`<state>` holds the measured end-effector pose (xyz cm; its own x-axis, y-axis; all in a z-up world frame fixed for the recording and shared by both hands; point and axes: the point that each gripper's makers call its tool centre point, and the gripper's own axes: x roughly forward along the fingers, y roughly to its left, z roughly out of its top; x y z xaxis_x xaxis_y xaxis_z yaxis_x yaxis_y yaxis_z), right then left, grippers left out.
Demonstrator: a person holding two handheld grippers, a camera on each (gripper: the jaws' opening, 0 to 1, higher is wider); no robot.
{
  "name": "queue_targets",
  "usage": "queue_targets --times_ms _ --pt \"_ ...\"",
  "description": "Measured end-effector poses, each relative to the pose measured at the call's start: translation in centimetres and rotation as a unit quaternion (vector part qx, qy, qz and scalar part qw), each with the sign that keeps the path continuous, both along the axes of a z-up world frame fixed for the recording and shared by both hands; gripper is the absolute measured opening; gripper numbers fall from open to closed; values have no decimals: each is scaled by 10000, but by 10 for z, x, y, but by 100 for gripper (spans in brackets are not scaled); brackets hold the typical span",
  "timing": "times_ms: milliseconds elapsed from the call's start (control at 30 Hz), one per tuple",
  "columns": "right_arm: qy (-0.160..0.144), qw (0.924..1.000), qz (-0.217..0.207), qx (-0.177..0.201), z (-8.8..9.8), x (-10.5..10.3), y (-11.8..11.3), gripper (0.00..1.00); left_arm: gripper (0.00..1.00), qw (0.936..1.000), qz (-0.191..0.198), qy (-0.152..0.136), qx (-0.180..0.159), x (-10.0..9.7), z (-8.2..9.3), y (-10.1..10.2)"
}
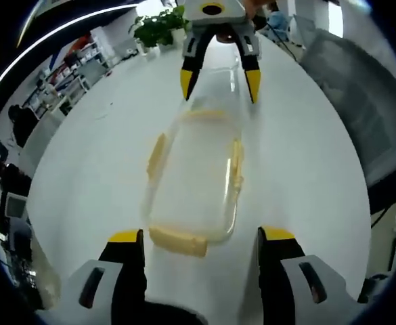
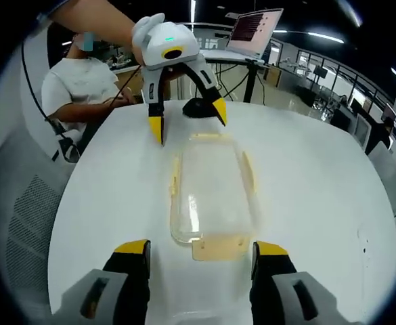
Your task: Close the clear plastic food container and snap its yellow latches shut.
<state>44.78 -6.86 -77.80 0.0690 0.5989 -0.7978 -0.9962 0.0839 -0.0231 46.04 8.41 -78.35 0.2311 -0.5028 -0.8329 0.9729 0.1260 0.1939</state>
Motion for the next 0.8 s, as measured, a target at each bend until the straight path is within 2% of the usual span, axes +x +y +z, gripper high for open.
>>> queue_targets --times_ms 233,800 --pt "-20 9998 149 -146 -5 1 0 58 63 9999 -97 -38 95 8 -3 5" --pt "19 9992 204 -343 -13 10 -1 58 56 9984 -443 -83 353 21 -10 7"
